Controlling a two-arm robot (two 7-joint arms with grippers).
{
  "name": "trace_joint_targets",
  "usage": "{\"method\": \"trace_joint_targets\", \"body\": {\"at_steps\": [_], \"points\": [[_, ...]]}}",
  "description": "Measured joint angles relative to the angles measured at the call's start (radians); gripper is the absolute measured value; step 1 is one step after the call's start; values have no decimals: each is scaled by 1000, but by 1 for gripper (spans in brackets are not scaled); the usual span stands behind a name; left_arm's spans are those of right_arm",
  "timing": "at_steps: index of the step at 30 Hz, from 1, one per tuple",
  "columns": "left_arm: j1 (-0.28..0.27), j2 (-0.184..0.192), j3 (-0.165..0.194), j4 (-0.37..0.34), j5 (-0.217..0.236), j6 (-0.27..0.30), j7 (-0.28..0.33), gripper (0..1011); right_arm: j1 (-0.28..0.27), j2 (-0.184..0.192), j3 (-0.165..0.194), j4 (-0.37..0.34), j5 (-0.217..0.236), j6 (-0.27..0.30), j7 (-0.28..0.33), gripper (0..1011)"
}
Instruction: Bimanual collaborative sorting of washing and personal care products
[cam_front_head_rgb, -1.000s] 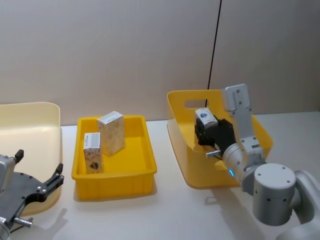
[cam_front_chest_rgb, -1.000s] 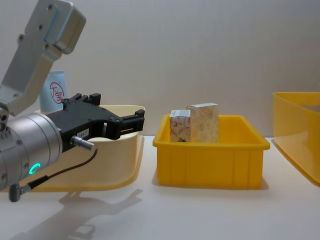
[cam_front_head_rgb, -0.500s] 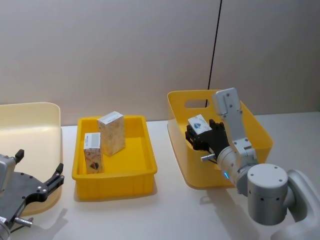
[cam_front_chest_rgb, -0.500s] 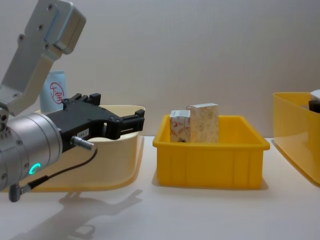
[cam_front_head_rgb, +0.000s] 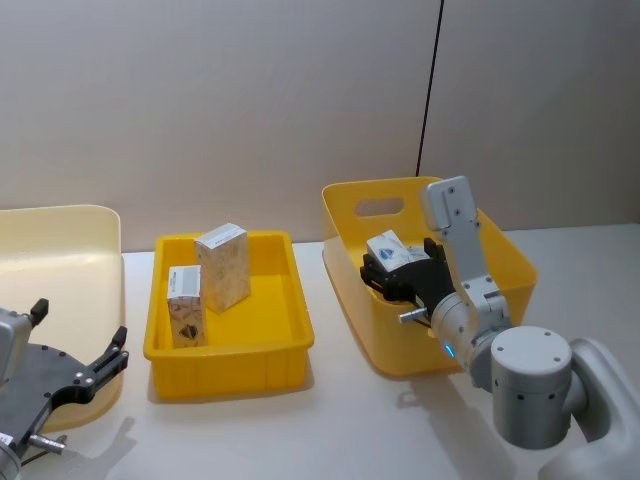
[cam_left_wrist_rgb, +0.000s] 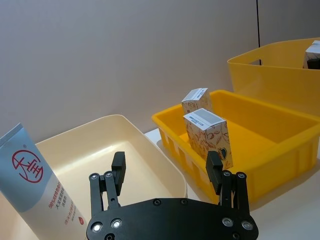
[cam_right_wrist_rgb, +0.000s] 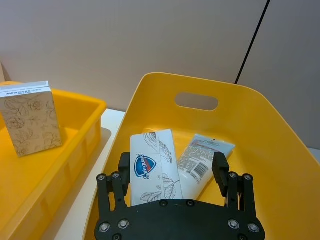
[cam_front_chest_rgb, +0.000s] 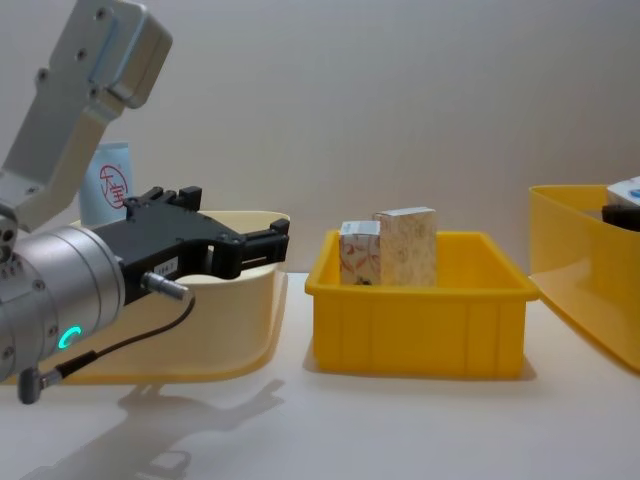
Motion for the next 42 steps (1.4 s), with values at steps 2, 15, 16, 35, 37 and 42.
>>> {"method": "trace_joint_targets", "body": {"at_steps": [2, 15, 16, 35, 37, 42], "points": [[0, 0, 0, 0, 0, 0, 0, 1003, 0, 0, 0, 0, 0, 0, 0, 1001], [0, 0, 0, 0, 0, 0, 0, 1003, -13, -2, 8, -7, -1, -76, 10, 1001], [0, 0, 0, 0, 0, 0, 0, 1003, -13, -2, 8, -7, -1, -76, 10, 1001], [0, 0, 0, 0, 0, 0, 0, 1003, -46, -10, 42, -41, 30, -309, 50, 1001], [0, 0, 0, 0, 0, 0, 0, 1003, -50, -11, 46, -47, 36, -328, 58, 1001], [0, 0, 0, 0, 0, 0, 0, 1002, -57, -14, 53, -55, 46, -361, 69, 1001]]}}
